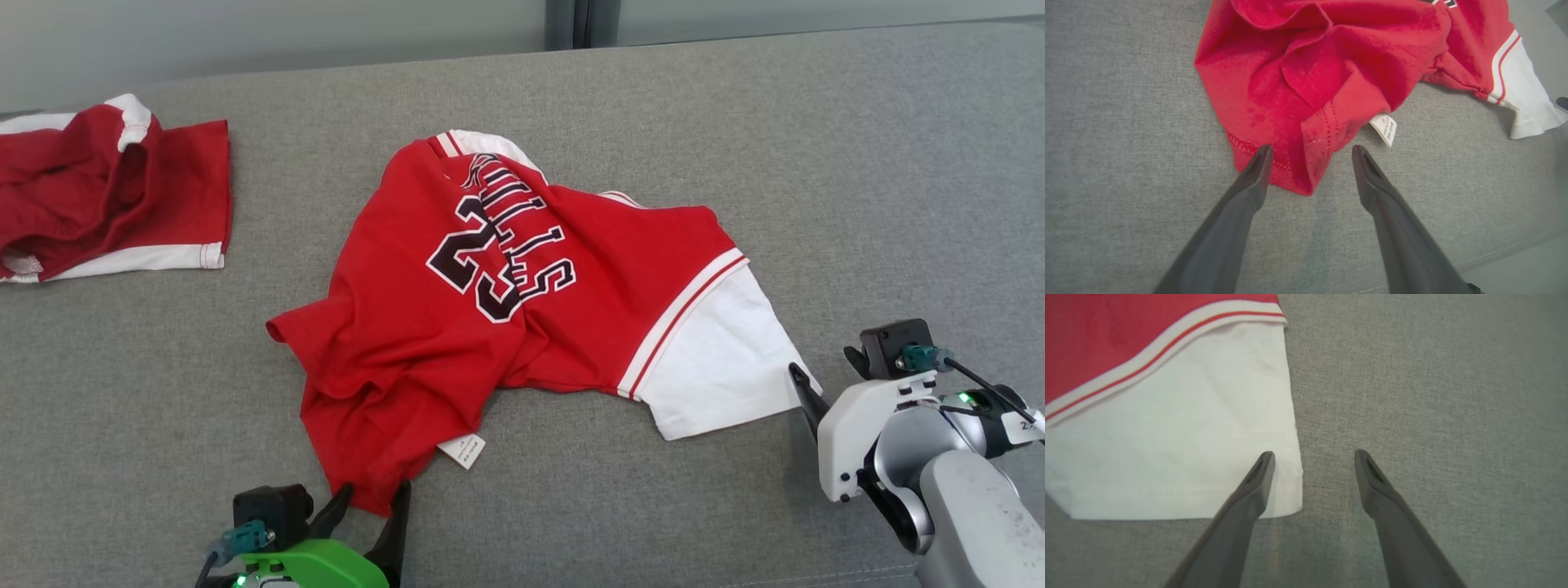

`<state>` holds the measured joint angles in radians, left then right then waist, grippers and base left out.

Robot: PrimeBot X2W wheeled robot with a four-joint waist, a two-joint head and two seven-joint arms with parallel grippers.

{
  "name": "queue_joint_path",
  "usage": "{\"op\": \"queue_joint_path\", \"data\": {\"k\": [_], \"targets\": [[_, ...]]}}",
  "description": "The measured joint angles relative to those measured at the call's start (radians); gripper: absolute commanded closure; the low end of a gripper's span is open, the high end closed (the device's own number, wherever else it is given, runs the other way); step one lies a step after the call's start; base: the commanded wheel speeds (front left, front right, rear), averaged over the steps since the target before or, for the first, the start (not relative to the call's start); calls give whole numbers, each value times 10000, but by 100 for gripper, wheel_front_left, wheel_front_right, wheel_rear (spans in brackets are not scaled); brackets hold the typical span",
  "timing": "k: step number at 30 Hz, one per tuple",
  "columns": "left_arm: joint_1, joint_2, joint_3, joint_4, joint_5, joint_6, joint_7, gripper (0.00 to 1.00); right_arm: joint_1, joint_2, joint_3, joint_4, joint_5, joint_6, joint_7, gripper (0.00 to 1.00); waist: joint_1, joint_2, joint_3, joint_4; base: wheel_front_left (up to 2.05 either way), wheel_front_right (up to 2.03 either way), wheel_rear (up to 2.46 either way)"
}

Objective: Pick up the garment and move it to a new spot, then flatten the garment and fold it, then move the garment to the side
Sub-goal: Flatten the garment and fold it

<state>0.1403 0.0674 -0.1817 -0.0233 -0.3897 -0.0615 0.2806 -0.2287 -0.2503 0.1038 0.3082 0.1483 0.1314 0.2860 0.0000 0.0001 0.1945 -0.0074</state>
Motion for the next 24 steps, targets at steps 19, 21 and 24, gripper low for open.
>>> {"op": "queue_joint_path", "data": {"k": [19,21,24], "targets": [[-1007,-46,-188,1287,-46,96,-562,100,-923,173,882,1394,518,-10,-176,13,0,-1,569,-206,0,0,0],[-1121,-50,-259,1427,-59,38,-631,100,-1096,159,1089,1603,677,-12,-150,82,-1,0,592,-236,0,0,0],[-1204,-61,-372,1519,-151,-23,-704,100,-1310,136,1501,1808,1170,-58,-138,100,0,0,596,-240,0,0,0]]}}
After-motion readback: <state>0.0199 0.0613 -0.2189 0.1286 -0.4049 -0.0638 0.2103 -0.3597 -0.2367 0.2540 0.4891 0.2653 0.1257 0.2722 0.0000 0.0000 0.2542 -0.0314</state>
